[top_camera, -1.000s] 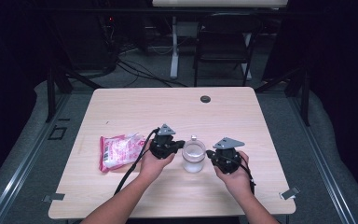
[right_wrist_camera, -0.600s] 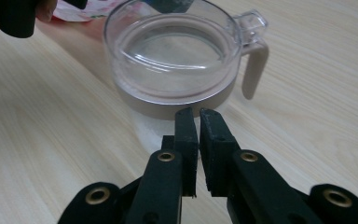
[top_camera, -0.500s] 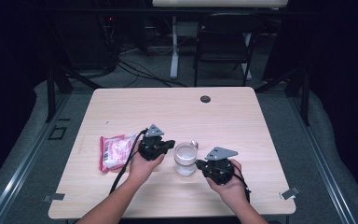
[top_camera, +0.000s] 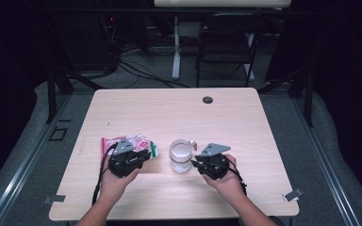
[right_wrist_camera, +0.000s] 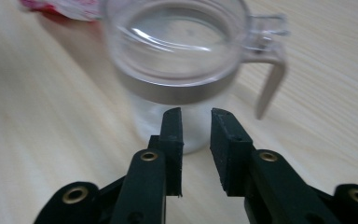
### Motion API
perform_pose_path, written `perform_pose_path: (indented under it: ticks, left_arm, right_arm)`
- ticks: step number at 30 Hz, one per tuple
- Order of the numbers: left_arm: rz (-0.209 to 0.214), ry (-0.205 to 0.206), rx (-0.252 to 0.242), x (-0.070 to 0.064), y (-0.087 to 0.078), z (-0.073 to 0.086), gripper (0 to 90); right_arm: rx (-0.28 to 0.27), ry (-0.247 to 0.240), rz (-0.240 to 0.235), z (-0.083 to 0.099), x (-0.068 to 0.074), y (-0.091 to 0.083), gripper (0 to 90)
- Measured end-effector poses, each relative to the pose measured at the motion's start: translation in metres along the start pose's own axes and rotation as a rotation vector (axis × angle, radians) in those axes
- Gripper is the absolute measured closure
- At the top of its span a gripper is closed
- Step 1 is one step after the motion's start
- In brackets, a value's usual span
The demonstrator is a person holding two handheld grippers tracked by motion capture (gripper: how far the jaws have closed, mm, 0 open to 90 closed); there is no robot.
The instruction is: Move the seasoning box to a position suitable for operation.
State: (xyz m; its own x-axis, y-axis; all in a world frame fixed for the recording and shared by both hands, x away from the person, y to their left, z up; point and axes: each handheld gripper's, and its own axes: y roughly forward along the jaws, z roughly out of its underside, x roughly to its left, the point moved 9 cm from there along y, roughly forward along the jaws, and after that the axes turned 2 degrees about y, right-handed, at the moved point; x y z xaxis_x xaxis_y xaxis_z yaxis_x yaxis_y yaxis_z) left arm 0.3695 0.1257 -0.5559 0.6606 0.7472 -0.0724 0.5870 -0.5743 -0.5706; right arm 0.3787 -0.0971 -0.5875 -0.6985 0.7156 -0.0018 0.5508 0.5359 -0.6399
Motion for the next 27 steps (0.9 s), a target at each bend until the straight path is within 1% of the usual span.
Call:
perform_pose_path:
  ticks: [2, 4, 5, 6, 8, 10, 11, 12, 14, 15, 17, 18, 19, 21, 23, 25, 26, 27]
  left_arm:
    - [-0.014, -0.022, -0.008, 0.006, -0.01, 0.008, 75.0]
    - [-0.034, -0.041, -0.02, 0.012, -0.019, 0.015, 72.4]
    - [-0.049, -0.065, -0.034, 0.016, -0.024, 0.019, 71.6]
    - [-0.055, -0.074, -0.035, 0.019, -0.027, 0.021, 70.5]
    - [-0.069, -0.115, -0.061, 0.026, -0.034, 0.025, 70.0]
    - [-0.066, -0.149, -0.077, 0.03, -0.04, 0.028, 70.1]
    - [-0.072, -0.162, -0.084, 0.032, -0.042, 0.029, 70.0]
    - [-0.083, -0.168, -0.083, 0.033, -0.043, 0.032, 69.4]
    - [-0.092, -0.17, -0.074, 0.035, -0.045, 0.037, 68.7]
    - [-0.092, -0.17, -0.074, 0.035, -0.045, 0.037, 67.9]
    - [-0.109, -0.177, -0.063, 0.035, -0.047, 0.044, 66.3]
    - [-0.12, -0.175, -0.064, 0.036, -0.047, 0.046, 65.0]
    - [-0.129, -0.178, -0.066, 0.037, -0.048, 0.047, 63.2]
    - [-0.143, -0.182, -0.061, 0.037, -0.048, 0.051, 59.3]
    - [-0.145, -0.184, -0.053, 0.037, -0.048, 0.054, 58.2]
    - [-0.143, -0.176, -0.048, 0.036, -0.048, 0.056, 57.0]
    - [-0.143, -0.176, -0.048, 0.035, -0.048, 0.056, 56.6]
    - [-0.144, -0.173, -0.046, 0.035, -0.048, 0.056, 56.3]
  right_arm:
    - [0.01, 0.01, 0.017, 0.001, -0.011, 0.004, 70.2]
    - [0.024, 0.025, 0.043, 0.002, -0.024, 0.012, 68.4]
    - [0.024, 0.041, 0.044, 0.002, -0.029, 0.017, 67.3]
    - [0.025, 0.06, 0.043, 0.003, -0.035, 0.024, 66.5]
    - [0.034, 0.088, 0.038, 0.004, -0.039, 0.033, 65.3]
    - [0.038, 0.093, 0.017, 0.005, -0.041, 0.042, 63.8]
    - [0.047, 0.09, 0.017, 0.005, -0.041, 0.046, 63.0]
    - [0.051, 0.087, 0.021, 0.005, -0.041, 0.049, 62.9]
    - [0.045, 0.074, 0.026, 0.001, -0.042, 0.054, 63.2]
    - [0.045, 0.074, 0.026, 0.001, -0.042, 0.054, 63.2]
    - [0.051, 0.062, 0.034, -0.001, -0.042, 0.06, 64.9]
    - [0.047, 0.067, 0.038, -0.001, -0.042, 0.062, 65.7]
    - [0.061, 0.064, 0.034, 0.0, -0.042, 0.064, 67.5]
    - [0.063, 0.068, 0.037, 0.001, -0.044, 0.066, 70.6]
    - [0.057, 0.08, 0.04, -0.001, -0.045, 0.067, 74.5]
    - [0.05, 0.097, 0.032, -0.002, -0.046, 0.067, 79.1]
    - [0.036, 0.11, 0.026, -0.003, -0.045, 0.068, 81.7]
    - [0.035, 0.11, 0.019, -0.004, -0.045, 0.068, 82.5]
